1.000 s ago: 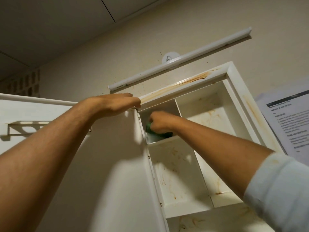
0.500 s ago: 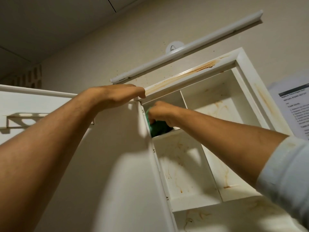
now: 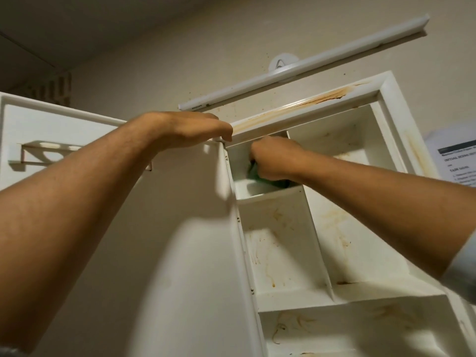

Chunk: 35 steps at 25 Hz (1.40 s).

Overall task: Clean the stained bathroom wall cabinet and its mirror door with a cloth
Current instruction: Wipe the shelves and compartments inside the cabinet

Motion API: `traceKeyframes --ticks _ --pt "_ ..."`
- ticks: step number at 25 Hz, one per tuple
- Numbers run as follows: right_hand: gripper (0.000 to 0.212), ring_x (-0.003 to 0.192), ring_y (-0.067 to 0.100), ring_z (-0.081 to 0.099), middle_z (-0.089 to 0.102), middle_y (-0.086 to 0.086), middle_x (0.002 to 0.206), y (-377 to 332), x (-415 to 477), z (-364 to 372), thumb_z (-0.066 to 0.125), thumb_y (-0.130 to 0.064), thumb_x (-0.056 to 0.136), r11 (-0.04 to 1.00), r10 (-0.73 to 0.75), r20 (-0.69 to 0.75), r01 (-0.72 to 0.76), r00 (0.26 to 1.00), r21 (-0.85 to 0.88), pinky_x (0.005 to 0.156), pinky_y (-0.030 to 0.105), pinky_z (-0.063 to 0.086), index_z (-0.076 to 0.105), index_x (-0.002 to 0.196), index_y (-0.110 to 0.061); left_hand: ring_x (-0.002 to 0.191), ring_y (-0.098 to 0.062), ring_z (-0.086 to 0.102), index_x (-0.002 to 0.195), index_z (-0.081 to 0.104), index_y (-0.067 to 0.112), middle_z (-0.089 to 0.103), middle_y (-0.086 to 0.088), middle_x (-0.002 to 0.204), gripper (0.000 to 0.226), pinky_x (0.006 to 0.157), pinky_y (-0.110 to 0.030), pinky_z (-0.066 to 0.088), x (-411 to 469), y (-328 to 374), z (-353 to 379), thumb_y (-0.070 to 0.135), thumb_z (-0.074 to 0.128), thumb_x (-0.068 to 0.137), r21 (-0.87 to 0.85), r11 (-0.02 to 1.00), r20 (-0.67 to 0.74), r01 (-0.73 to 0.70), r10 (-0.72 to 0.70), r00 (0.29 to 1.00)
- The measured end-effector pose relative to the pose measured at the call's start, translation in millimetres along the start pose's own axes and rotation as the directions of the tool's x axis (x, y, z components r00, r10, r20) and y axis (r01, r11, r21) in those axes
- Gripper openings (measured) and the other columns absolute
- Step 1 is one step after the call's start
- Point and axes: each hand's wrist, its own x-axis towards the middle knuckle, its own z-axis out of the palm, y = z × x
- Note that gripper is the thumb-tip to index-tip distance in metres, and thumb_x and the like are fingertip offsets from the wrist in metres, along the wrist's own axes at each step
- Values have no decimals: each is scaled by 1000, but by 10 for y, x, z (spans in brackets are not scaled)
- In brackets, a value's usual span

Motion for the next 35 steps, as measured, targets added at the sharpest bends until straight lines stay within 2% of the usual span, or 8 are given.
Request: traceKeyframes --ticks 4,7,11,17,21,27,32,35 --pt "15 88 29 67 70 9 97 -132 -12 292 60 -6 97 994 69 -310 -91 948 -58 72 39 49 70 107 -13 144 -33 39 147 49 5 44 -17 156 52 112 -40 34 53 -3 8 34 51 104 36 999 29 -34 33 999" --pt "15 85 30 63 68 10 99 -274 205 465 61 -4 93 989 148 -223 -143 964 35 68 38 45 70 104 -11 146 -32 36 150 46 6 40 -15 159 54 114 -40 31 159 -58 -4 34 50 104 65 997 -9 -45 46 999" --pt "16 81 27 56 58 4 92 -296 342 520 59 -5 91 997 19 -106 -27 994 -72 68 37 43 68 102 -11 145 -31 36 152 43 10 38 -12 160 58 114 -42 32 265 -112 -15 40 49 102 129 989 20 -78 76 997" --pt "23 86 30 59 67 10 100 -129 200 154 51 -10 97 980 -58 427 133 902 -150 64 29 42 69 108 -4 132 -26 46 146 46 20 47 -6 151 71 112 -45 38 216 -112 -58 62 48 89 203 973 48 -109 102 994" --pt "20 81 23 54 55 3 86 -102 142 -1 48 -22 103 975 60 404 34 913 -221 71 31 42 63 104 -9 125 -24 48 142 49 22 51 -4 146 67 110 -46 41 244 -131 -52 63 47 89 222 968 50 -116 107 993" --pt "13 73 27 55 56 4 73 -300 212 334 61 -9 90 979 -4 309 -58 951 193 55 29 40 59 77 -10 131 -25 46 149 42 19 46 -7 151 66 112 -45 40 286 -157 -61 58 46 96 229 967 56 -114 103 993" --pt "9 76 23 54 58 5 87 -306 285 116 60 -8 92 999 -4 436 -13 900 36 59 30 42 63 101 -7 121 -21 47 142 48 18 49 -7 146 55 97 -37 40 288 -132 -56 52 46 99 194 971 75 -142 129 989" --pt "3 81 28 58 59 3 82 -233 397 307 62 -8 91 999 -17 309 3 951 45 60 29 43 63 90 -10 135 -23 42 150 42 17 42 -7 157 61 106 -38 36 338 -165 -52 50 46 99 180 975 59 -134 126 990"
